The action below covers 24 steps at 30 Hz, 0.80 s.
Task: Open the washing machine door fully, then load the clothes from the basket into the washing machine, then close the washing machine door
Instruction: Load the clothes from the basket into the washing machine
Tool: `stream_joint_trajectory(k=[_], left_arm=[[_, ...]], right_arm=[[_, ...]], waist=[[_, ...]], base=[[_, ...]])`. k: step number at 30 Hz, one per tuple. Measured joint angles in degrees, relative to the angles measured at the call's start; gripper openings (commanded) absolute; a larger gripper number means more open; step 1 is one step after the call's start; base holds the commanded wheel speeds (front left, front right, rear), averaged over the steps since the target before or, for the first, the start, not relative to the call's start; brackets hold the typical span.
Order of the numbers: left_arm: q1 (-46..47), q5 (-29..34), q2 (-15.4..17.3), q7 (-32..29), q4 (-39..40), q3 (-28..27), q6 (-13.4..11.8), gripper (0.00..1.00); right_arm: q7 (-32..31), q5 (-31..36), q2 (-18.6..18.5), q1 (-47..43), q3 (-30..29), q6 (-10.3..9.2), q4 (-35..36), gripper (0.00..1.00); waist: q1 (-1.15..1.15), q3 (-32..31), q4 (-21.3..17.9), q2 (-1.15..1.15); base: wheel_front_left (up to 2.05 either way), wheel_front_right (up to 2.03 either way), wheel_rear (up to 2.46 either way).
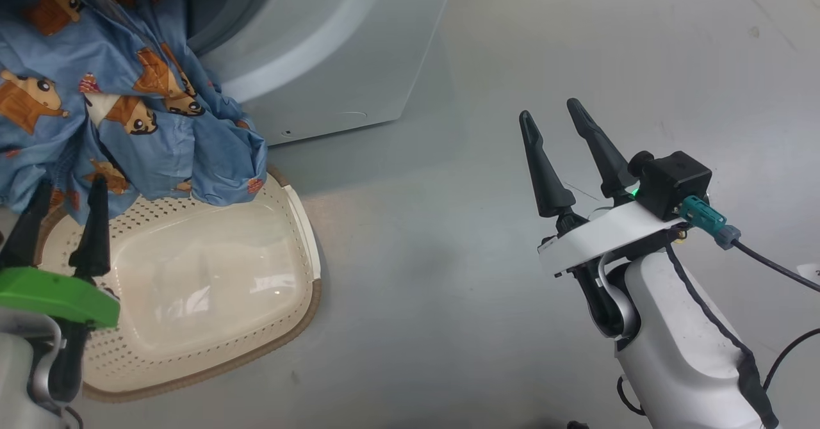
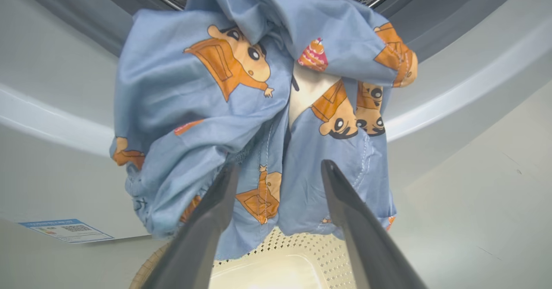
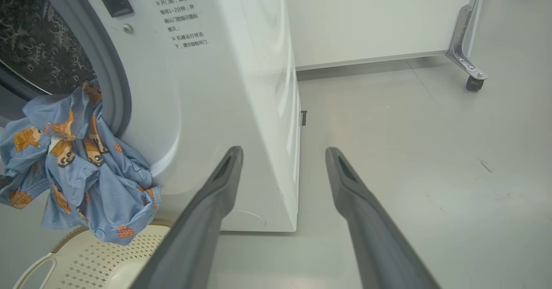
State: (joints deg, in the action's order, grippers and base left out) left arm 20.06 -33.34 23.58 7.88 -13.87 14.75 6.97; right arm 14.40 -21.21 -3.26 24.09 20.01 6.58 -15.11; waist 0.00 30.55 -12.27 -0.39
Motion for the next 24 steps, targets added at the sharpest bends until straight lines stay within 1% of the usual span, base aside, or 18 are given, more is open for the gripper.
stream_joint_trajectory(k=[8,14,24], left_arm=[[5.8,-1.3,0.8,-3.2,-5.8,-1.3,0.0,1.00],[9.4,-2.4,2.1,-5.9,-8.7,2.0,0.0,1.00],[15.8,-4.2,2.1,-9.0,-12.4,5.2,0.0,1.00]], right_arm=[[0.0,-0.7,0.0,0.1,0.4,0.00,0.8,1.00],[0.0,-1.5,0.0,0.9,0.9,-0.05,1.8,1.00],[0.0,-2.6,0.1,1.1,1.9,-0.15,2.3,1.00]], waist=[[0.00,1.6,-2.0,0.00],[0.00,3.1,-3.2,0.00],[0.00,5.4,-4.9,0.00]], base=[[0.00,0.00,0.00],[0.00,0.00,0.00],[0.00,0.00,0.00]])
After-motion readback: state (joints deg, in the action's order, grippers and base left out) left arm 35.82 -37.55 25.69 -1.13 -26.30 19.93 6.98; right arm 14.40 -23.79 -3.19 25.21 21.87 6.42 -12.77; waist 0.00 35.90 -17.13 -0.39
